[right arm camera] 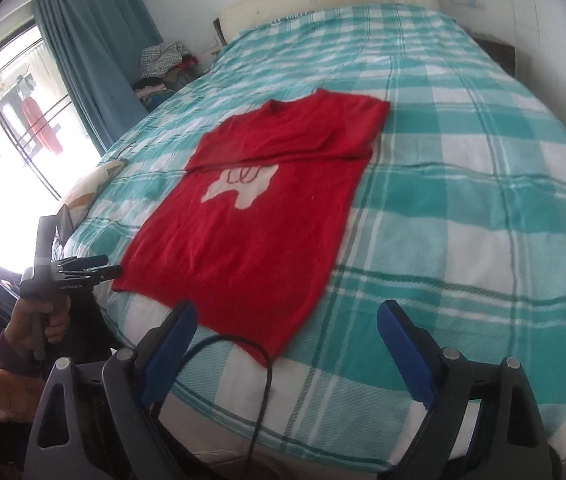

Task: Fold small clothes
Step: 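Lower the left tool and grasp the sweater hem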

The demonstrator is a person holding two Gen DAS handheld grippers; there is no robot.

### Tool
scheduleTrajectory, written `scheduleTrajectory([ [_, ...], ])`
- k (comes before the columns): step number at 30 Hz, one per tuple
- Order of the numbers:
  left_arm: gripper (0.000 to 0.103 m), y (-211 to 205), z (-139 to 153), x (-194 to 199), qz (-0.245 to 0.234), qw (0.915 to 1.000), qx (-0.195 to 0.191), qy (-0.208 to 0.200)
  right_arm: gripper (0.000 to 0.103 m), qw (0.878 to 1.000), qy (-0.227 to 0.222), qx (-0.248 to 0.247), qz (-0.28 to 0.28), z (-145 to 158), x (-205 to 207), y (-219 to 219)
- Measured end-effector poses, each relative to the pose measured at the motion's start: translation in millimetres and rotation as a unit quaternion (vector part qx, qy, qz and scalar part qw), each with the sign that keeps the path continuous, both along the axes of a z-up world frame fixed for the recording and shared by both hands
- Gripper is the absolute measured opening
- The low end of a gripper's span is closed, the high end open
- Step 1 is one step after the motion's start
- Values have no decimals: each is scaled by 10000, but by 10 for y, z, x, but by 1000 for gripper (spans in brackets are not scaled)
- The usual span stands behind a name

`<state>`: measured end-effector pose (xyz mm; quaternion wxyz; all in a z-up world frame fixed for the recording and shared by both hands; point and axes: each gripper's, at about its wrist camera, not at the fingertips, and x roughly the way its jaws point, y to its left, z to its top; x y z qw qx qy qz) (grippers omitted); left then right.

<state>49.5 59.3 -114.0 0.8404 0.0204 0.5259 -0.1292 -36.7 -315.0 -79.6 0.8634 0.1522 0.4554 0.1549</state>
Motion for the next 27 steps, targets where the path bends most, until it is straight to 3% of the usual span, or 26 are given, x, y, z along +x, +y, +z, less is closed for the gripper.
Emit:
scheduleTrajectory([
  [4, 70, 6, -27, -16, -12, 10000, -15, -33, 71, 9978, 397, 530, 85, -436, 209, 127],
  [6, 55, 10, -25, -13, -42, 9999, -160, 17, 63, 9976, 498, 439, 212, -518, 265, 209],
  [10, 51, 16, -6, -8, -101, 9995, -260, 131, 57, 9962, 652, 364, 447, -525, 262, 291],
  [12, 51, 105, 115, -33, -55, 9992, -395, 95, 57, 9990, 306, 137, 280, -261, 162, 210],
  [13, 51, 162, 209, -60, -32, 9991, -419, 0, 57, 9995, -11, -240, 222, -40, 71, 174],
  [15, 52, 275, 426, -121, -21, 9991, -388, -196, 58, 9911, -646, -1098, 378, 460, -167, 136],
  [17, 55, 404, 692, -197, 41, 9985, -379, -388, 58, 9782, -1093, -1619, 705, 934, -434, 107],
  [19, 64, 509, 981, -290, 30, 9963, -511, -696, 59, 9685, -1441, -1665, 1161, 1372, -719, 86],
  [20, 73, 534, 1088, -324, 24, 9949, -550, -848, 63, 9642, -1640, -1562, 1382, 1563, -854, 73],
  [21, 80, 537, 1148, -335, 16, 9939, -570, -943, 73, 9606, -1820, -1427, 1540, 1709, -959, 71],
  [23, 83, 477, 1101, -301, -59, 9931, -606, -1004, 84, 9608, -1913, -1133, 1659, 1794, -1010, 77],
  [24, 83, 425, 985, -256, -53, 9941, -556, -925, 84, 9647, -1831, -946, 1640, 1712, -938, 122],
  [25, 83, 366, 828, -188, -12, 9957, -488, -782, 84, 9702, -1664, -762, 1587, 1558, -841, 138],
  [27, 69, 278, 503, -101, 60, 9982, -323, -504, 84, 9812, -1177, -549, 1426, 1090, -570, 231],
])
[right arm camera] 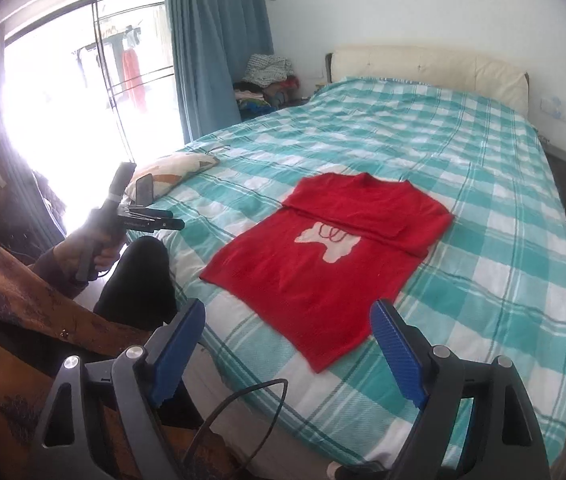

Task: Fold small clothes
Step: 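Lower the left tool and grasp the sweater hem, then lift the hem with the left tool and fold it toward the collar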

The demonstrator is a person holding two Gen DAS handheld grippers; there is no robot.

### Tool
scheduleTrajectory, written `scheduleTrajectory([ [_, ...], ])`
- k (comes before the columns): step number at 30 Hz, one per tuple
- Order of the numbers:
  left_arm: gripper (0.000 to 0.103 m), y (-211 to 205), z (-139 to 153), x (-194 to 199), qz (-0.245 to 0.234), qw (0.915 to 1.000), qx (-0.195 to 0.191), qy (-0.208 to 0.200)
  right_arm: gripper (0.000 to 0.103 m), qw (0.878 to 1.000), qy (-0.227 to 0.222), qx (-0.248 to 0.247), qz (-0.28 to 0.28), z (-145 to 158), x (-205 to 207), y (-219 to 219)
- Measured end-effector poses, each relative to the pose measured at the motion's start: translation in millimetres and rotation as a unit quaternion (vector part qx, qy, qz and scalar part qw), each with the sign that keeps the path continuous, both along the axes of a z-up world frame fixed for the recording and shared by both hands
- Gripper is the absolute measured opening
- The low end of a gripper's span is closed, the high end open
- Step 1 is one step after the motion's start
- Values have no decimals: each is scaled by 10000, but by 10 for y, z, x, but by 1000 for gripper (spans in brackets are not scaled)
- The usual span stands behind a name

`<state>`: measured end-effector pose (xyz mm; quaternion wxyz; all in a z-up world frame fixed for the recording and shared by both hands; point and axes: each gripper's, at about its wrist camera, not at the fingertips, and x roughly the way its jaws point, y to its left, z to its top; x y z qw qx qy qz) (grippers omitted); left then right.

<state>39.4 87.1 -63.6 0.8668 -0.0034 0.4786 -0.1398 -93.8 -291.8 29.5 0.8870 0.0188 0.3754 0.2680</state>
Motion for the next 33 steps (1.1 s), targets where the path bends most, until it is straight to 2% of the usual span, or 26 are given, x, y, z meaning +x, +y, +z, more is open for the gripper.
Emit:
scheduleTrajectory([
  [1, 66, -38, -137, 26, 48, 9999, 99, 120, 83, 9996, 260, 11, -92, -260, 128, 27],
  [3, 63, -83, -332, 51, 120, 9995, 120, 281, 72, 9974, 665, 19, -268, -737, 354, 58],
  [6, 62, -179, -479, 44, 73, 9990, 11, 450, 67, 9866, 1409, 523, -631, -1318, 672, -22],
  [7, 62, -218, -501, 29, 20, 9990, 26, 447, 65, 9819, 1624, 691, -689, -1460, 729, -43],
  [9, 62, -279, -512, 4, -47, 9991, 133, 388, 58, 9755, 1925, 727, -779, -1657, 805, -27],
  [11, 58, -277, -521, 11, -64, 9990, 93, 424, 55, 9729, 1998, 738, -898, -1741, 816, -22],
  [13, 43, -287, -547, 23, -124, 9984, -23, 545, 53, 9712, 1992, 890, -963, -1757, 809, -37],
  [14, 26, -313, -560, 23, -195, 9980, -42, 607, 45, 9695, 2026, 999, -953, -1774, 810, -35],
  [15, 5, -345, -570, 21, -307, 9972, -79, 676, 29, 9678, 2101, 1059, -892, -1799, 822, -13],
  [17, 3, -373, -541, 0, -363, 9970, -86, 677, 5, 9681, 2144, 980, -846, -1816, 836, 50],
  [18, 3, -348, -495, 0, -360, 9970, -185, 666, 5, 9684, 2117, 985, -871, -1799, 834, 48],
  [21, 2, -174, -266, 122, -233, 9942, -883, 564, 5, 9702, 1797, 1238, -1054, -1591, 830, -61],
  [24, 2, -132, 17, 465, -191, 9927, -1184, 88, 5, 9779, 1199, 1190, -1235, -1275, 997, -157],
  [28, 2, -227, 207, 1229, -55, 9884, -1482, -341, 5, 9791, 507, 1079, -1648, -1024, 1598, -328],
  [33, 2, -447, 149, 2305, 250, 9873, -1499, -464, 5, 9731, -14, 908, -2116, -975, 2602, -513],
])
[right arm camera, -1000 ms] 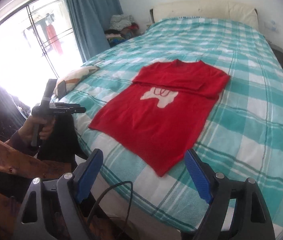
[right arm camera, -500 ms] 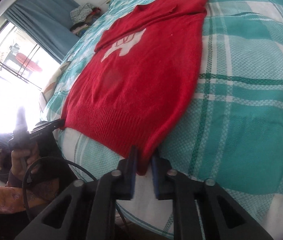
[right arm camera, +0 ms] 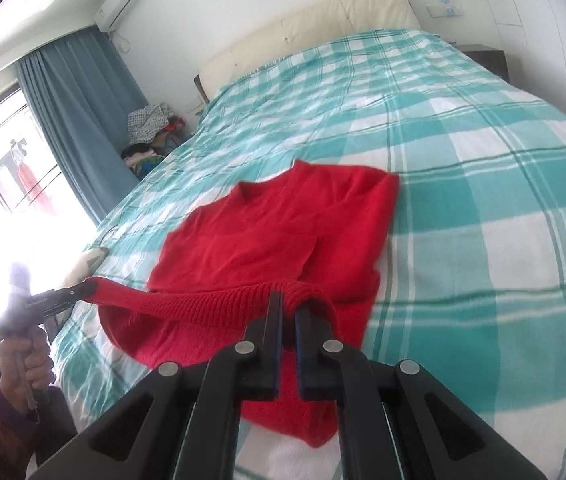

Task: Fold small clothes
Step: 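Lift the hem with the left tool and fold it toward the collar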

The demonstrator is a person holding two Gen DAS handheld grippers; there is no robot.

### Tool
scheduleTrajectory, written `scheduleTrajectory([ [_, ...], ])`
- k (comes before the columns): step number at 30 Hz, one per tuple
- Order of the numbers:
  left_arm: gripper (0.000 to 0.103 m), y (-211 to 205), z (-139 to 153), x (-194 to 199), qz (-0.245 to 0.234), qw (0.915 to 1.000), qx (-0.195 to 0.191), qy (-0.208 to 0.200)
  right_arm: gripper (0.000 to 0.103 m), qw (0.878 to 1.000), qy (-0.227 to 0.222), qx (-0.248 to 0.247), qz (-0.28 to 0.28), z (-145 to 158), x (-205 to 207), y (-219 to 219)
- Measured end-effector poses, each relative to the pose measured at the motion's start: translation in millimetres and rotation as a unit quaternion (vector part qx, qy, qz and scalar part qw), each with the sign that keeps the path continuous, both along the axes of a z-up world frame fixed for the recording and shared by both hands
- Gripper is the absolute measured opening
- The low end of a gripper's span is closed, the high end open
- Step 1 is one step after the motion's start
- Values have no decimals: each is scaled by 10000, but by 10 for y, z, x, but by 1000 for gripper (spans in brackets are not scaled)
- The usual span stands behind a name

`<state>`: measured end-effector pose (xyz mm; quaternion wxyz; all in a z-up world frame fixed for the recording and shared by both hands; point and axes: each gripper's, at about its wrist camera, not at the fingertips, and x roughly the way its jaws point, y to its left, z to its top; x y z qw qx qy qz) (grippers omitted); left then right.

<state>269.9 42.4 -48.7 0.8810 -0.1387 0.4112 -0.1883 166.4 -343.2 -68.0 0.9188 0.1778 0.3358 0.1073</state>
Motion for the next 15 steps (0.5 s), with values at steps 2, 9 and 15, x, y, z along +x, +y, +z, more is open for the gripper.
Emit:
scheduleTrajectory([
  [2, 2, -66, -78, 379, 157, 9998, 79, 32, 5, 9999, 19, -75, -85, -50, 423, -31],
  [9, 2, -242, -458, 1245, 487, 9978, 278, 365, 5, 9985, 395, 178, -345, -372, 1375, -230],
  [15, 42, -217, -600, 1547, 709, 9955, 230, 590, 14, 9933, 663, 747, -576, -591, 1708, -424],
])
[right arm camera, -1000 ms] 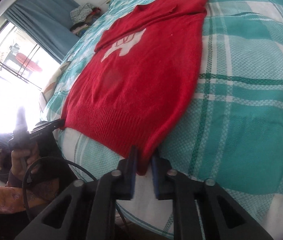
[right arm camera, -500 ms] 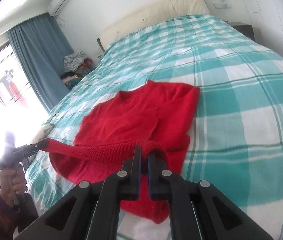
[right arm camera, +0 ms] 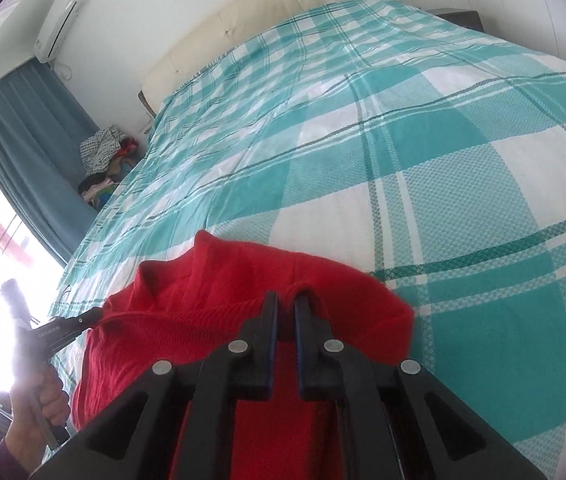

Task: Fold small clothes
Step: 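Lift the hem with the left tool and fold it toward the collar, then grasp the folded edge of the sweater with the right tool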

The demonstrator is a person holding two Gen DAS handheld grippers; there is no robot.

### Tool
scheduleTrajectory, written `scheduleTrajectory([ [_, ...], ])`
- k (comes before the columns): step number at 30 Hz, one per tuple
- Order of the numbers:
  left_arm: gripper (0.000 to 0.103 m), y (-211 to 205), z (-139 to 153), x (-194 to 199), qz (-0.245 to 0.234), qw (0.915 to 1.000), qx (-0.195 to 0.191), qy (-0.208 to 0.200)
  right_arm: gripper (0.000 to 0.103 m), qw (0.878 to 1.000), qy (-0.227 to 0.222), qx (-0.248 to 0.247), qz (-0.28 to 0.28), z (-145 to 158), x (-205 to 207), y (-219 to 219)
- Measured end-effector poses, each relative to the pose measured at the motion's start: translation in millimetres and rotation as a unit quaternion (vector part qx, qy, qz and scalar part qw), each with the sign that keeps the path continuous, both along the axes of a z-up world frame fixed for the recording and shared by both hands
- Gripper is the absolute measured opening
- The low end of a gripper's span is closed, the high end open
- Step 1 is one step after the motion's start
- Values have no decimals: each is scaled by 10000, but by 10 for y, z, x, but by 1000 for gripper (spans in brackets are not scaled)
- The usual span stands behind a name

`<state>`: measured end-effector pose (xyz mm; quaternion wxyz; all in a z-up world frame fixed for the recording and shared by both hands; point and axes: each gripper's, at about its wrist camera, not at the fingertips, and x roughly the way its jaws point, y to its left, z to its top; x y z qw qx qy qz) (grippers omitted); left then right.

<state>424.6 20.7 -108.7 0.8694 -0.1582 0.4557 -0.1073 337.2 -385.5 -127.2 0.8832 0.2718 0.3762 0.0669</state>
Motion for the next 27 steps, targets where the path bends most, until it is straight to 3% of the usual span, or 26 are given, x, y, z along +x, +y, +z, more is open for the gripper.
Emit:
scheduleTrajectory([
  [2, 78, 82, 101, -21, 307, 9993, 113, -178, 16, 9998, -25, 159, -111, -7, -4, -62],
  [3, 85, 140, 165, -63, 443, 9983, 158, -331, 23, 9998, -37, 99, -186, 12, -22, -76],
  [6, 86, 268, 297, -198, 451, 9975, 300, -457, 37, 9991, -102, -148, -381, 115, -152, -129],
  [9, 86, 317, 396, -477, 335, 9958, 670, -526, 37, 9981, -153, -439, -395, 239, -329, -151],
  [13, 90, 216, 443, -1094, -105, 9913, 1197, -541, 40, 9954, -181, -942, -55, 368, -725, -36],
  [17, 96, 24, 350, -1799, -576, 9832, 1652, -523, 62, 9902, -242, -1346, 267, 433, -1306, 162],
  [19, 96, -51, 253, -2071, -651, 9798, 1831, -468, 63, 9883, -237, -1463, 359, 416, -1585, 242],
  [23, 96, -88, 25, -2363, -617, 9836, 1640, -424, 63, 9878, -200, -1491, 402, 321, -1970, 306],
  [27, 96, -118, -128, -2371, -650, 9836, 1613, -486, 63, 9891, -60, -1400, 453, 211, -1944, 258],
])
